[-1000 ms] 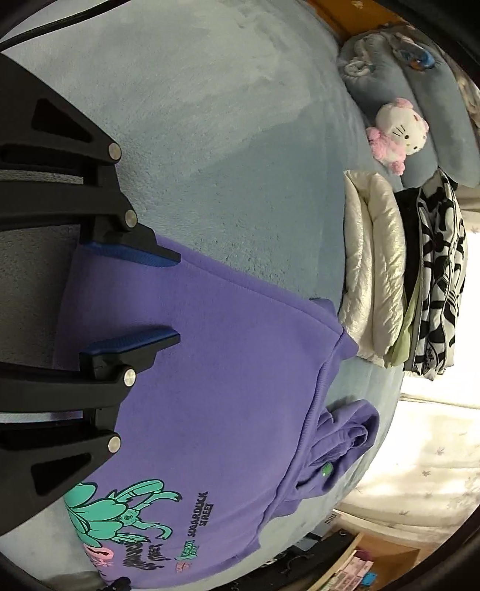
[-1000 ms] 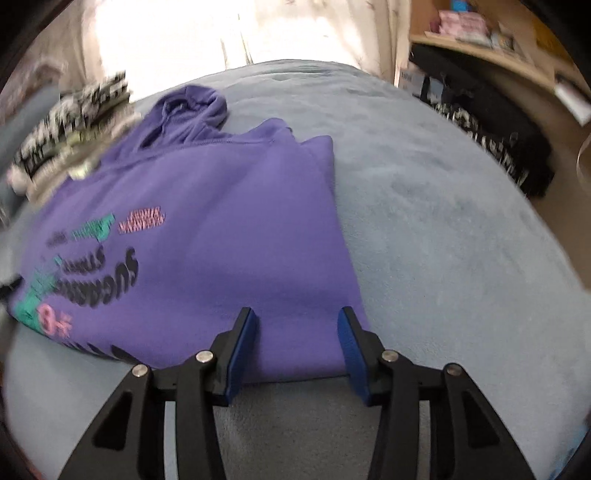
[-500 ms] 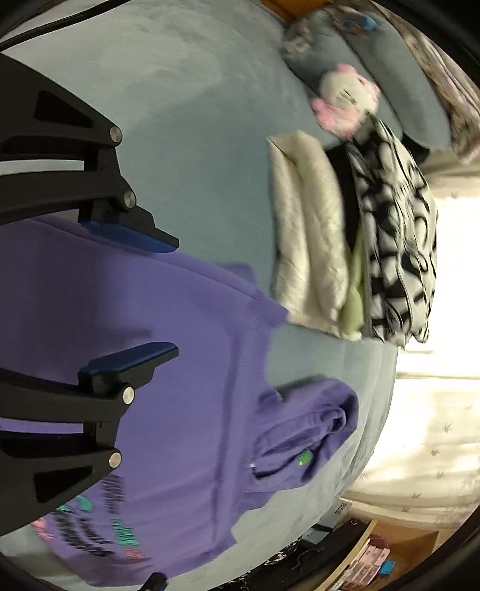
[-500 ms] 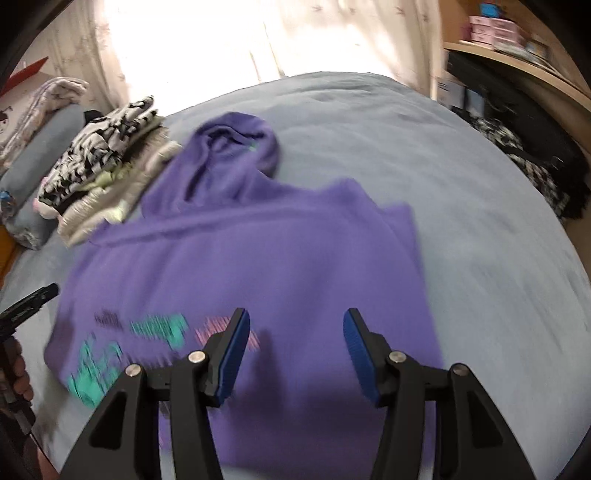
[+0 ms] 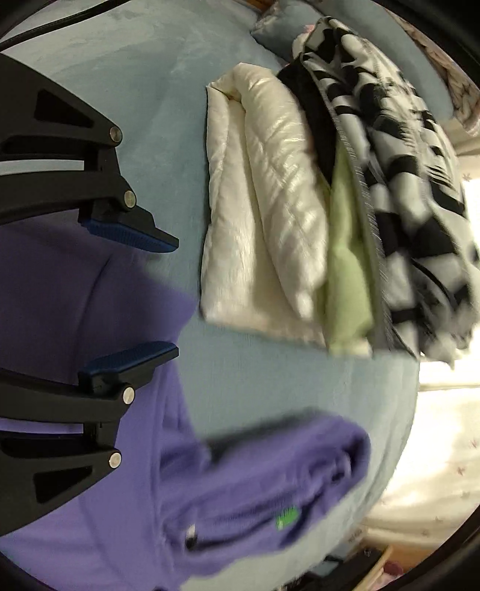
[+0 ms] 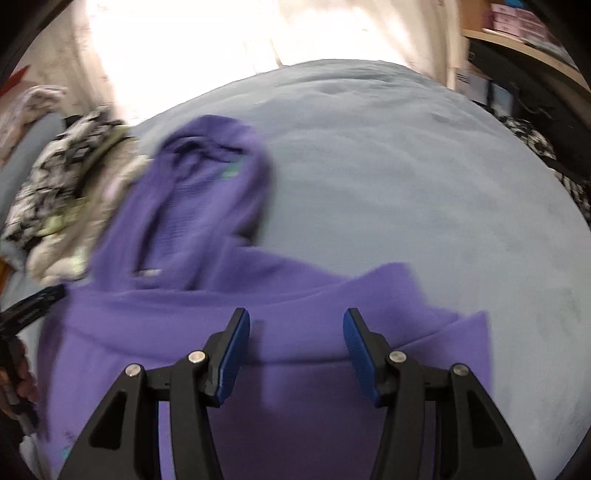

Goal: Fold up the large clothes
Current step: 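Move both tools to the hood of the hoodie, then grasp the hood with both tools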

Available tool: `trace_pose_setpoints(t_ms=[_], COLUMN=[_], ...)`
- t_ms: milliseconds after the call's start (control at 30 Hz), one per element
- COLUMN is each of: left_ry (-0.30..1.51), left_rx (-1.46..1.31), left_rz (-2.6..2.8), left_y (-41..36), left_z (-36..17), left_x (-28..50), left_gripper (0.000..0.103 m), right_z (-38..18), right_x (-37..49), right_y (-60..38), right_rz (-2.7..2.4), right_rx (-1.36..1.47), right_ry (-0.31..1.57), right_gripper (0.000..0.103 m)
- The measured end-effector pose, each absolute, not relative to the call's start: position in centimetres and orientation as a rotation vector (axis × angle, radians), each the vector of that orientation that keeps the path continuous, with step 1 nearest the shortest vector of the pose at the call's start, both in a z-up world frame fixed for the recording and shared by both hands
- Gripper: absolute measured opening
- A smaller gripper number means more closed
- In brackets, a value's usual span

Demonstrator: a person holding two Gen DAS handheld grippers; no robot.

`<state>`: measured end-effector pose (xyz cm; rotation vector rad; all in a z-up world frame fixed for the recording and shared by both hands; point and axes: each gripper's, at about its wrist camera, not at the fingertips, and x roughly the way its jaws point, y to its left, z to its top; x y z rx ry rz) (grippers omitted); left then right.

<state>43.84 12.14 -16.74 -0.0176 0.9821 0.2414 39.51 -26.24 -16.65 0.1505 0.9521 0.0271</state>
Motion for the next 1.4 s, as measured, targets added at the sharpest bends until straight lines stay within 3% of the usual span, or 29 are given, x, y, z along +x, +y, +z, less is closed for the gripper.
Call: trace_pose_setpoints(t_ms=[100,167,233,633,1400], left_ry=[0.982,0.978,0.975,0.947,0.956], left_rx=[-0.061,-0.129,-0.171,-0.144,0.076], left_rz=[0.269,0.274,0.280,0.297,0.105], left_y=[14.0,15.2,15.9,14.6,6.8], left_z=[-18.1,-18.6,-19.0,-19.1,-11.3], left_x=[44.1,44.0,43.8,42.9,44.5], left_gripper=[0.053,0.064,0.068,0.068,0.068], right_z=[-17.5,-17.5,-17.6,-17.7,-13.0], right_x=[39.4,39.1,39.0,38.9,40.7], right_y=[-29.3,-29.8,-29.5,-29.1,-24.9], right_rz=[0.030,0.055,0.052,0.058,0.111], right_rx=[0.204,0.222,0.199,0.179,0.146], right_ry=[0.931,0.910,0.903,0.899,1.058], right_gripper=[0.050,0.049,0.049,0.052,0.054])
